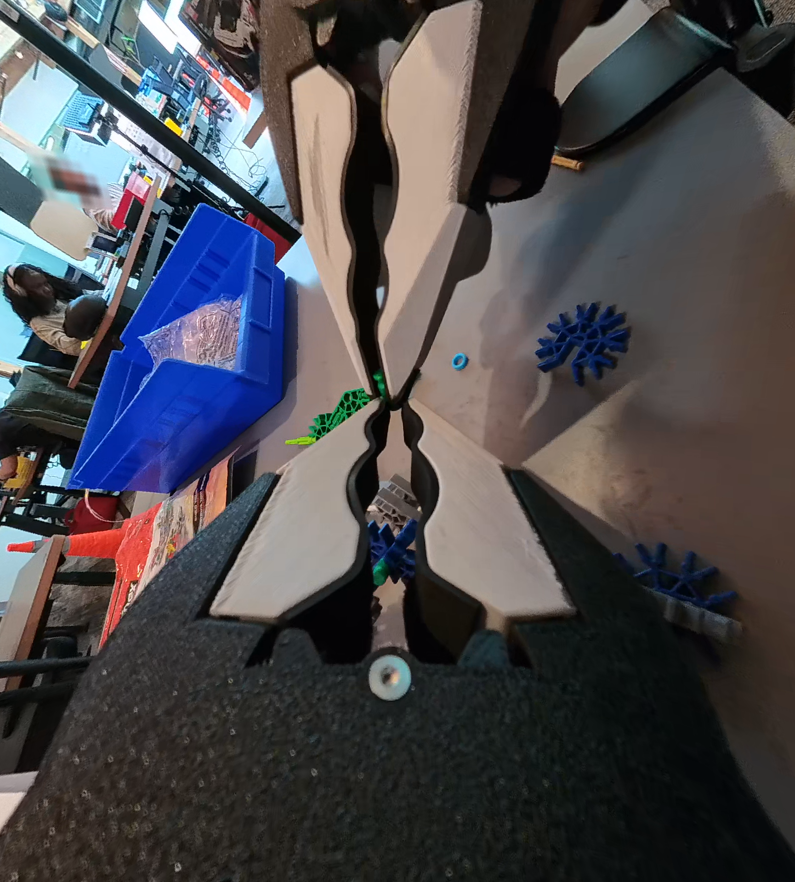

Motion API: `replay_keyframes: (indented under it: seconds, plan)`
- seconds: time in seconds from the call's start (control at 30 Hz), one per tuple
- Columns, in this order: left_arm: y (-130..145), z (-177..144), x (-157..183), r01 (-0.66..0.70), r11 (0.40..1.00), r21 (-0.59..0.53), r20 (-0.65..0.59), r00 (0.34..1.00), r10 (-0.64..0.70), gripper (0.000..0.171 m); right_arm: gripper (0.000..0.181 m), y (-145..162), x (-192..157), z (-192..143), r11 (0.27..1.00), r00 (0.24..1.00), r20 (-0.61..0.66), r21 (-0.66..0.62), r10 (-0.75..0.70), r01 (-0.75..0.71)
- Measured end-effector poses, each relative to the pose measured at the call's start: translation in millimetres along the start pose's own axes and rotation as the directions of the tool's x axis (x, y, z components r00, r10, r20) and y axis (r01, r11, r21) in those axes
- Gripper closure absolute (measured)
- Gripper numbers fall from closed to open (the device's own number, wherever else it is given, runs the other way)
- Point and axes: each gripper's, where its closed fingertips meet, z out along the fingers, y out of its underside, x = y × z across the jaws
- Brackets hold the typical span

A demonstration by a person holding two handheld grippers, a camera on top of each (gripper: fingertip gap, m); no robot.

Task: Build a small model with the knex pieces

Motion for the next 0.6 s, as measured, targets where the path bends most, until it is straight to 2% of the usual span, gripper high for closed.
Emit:
replay_keyframes:
  seconds: [0.27, 0.37, 0.6]
  plan:
    - [-1.2, -5.7, 1.3, -0.037, 0.999, -0.021, -0.032, 0.999, 0.037, 0.167, 0.175, -1.4, -4.3, -1.7, 0.984, 0.981, 0.108, 0.056, 0.164, -0.170]
    - [2.8, -4.3, 4.6, -0.079, 0.996, -0.049, -0.038, 0.996, 0.077, 0.167, 0.175, 4.0, -6.6, 0.7, 0.989, 0.985, 0.103, 0.023, 0.141, -0.144]
    - [0.7, -7.6, 2.0, -0.082, 0.996, -0.047, -0.035, 0.996, 0.080, 0.167, 0.175, 0.5, -6.5, -0.4, 0.990, 0.986, 0.099, 0.034, 0.134, -0.138]
